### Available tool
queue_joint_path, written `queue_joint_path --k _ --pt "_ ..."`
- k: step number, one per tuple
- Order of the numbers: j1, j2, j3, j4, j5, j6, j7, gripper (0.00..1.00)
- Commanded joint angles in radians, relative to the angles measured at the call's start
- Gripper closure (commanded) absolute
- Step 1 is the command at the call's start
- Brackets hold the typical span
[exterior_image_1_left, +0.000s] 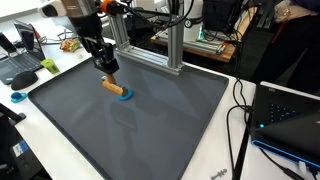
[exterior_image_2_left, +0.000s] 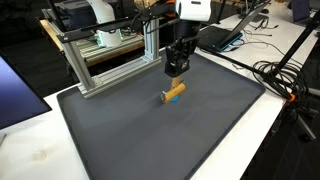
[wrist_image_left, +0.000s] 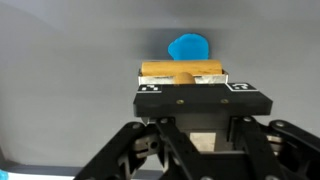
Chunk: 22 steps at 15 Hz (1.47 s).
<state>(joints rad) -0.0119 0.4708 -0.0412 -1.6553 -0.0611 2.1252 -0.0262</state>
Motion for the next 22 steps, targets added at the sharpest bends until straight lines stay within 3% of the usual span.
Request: queue_joint_path --k 1,13,22 --pt "0.001 -0.016 0.009 -0.024 -0.004 -0.027 -0.001 0.78" --pt "0.002 0.031 0.013 -0.025 0.036 -0.039 0.099 0.78" --pt "-0.012 0.071 0.025 -0.031 0.071 0.062 0.093 0.78"
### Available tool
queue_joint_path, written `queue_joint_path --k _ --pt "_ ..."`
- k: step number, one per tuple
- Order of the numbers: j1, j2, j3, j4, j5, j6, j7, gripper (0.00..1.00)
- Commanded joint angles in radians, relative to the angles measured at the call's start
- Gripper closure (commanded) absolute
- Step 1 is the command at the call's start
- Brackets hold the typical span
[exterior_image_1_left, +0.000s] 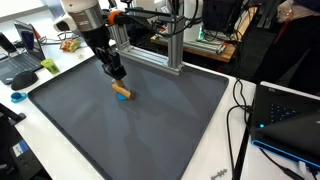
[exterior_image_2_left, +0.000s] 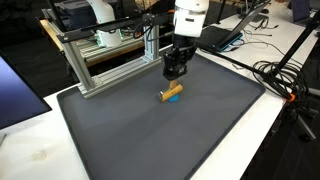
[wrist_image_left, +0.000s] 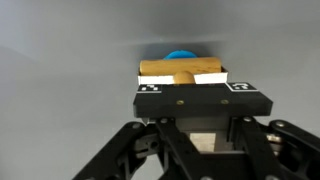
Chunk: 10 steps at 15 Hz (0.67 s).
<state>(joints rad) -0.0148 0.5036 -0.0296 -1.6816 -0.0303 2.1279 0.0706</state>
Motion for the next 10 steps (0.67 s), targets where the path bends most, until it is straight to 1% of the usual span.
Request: queue_joint_path --k 1,10 --pt "-0.008 0.04 0.012 -0.003 0.038 0.057 -0.003 0.78" --pt "-0.005 0.049 0.011 -0.002 0.025 0.096 -0.012 0.78"
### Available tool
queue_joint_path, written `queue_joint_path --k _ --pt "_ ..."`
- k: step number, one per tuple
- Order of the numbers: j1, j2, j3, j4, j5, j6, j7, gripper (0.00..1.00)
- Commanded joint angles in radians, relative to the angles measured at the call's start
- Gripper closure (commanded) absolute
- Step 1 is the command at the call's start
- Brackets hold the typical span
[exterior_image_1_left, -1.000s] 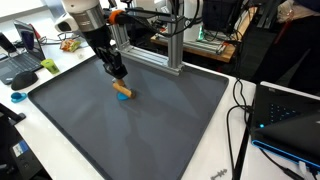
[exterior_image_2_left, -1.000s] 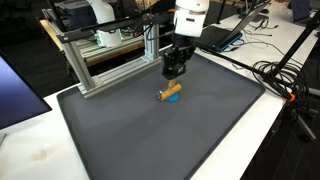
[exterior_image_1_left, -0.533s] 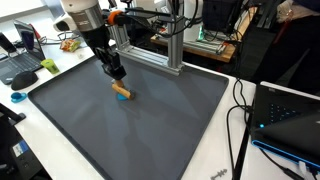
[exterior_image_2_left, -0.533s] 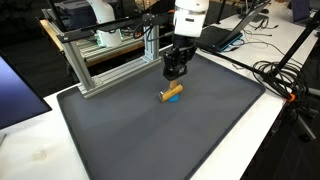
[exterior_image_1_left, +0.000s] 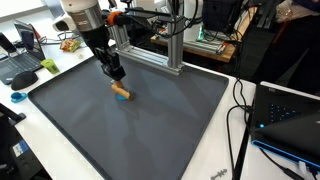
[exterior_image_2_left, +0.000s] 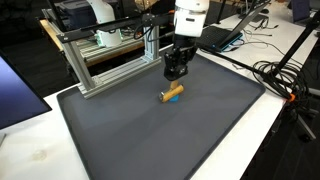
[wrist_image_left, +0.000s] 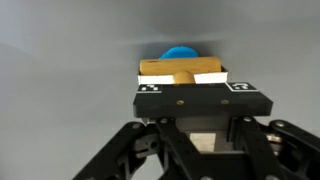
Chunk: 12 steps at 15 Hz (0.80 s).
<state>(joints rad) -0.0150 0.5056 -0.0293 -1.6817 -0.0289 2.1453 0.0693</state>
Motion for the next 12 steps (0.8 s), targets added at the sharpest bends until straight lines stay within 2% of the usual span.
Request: queue_joint_path --k 1,12 --pt "-0.004 0.049 0.01 -0.002 0.023 0.083 -0.011 0.78" --pt "0.0 0.058 0.009 0.002 0.015 0.117 -0.013 0.78"
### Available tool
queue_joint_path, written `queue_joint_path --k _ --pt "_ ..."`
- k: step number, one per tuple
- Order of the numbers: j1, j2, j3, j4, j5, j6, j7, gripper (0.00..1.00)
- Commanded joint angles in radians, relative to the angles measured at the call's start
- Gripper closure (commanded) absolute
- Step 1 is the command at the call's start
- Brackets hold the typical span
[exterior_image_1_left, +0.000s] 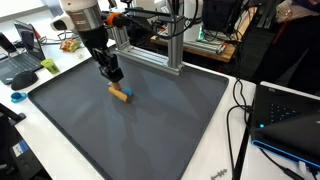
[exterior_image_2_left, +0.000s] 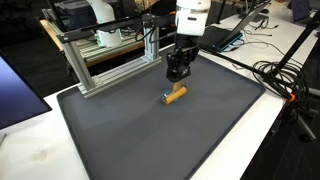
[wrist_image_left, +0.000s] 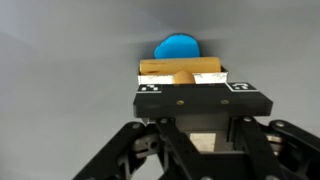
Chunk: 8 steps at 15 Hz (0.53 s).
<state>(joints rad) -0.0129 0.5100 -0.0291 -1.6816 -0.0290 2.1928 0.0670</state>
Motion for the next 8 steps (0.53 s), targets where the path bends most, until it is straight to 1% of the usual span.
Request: queue_joint_path --k 1,4,6,8 --pt "-0.002 0.055 0.009 0.002 0.015 0.078 -0.011 0.78" --pt "-0.003 0.067 0.011 0.006 0.015 0.105 -0.017 0.78" --pt "-0.004 0.064 0.011 0.011 0.015 0.085 -0.024 0.78" --pt "-0.008 0.048 0.01 0.003 0.019 0.101 -0.023 0.78"
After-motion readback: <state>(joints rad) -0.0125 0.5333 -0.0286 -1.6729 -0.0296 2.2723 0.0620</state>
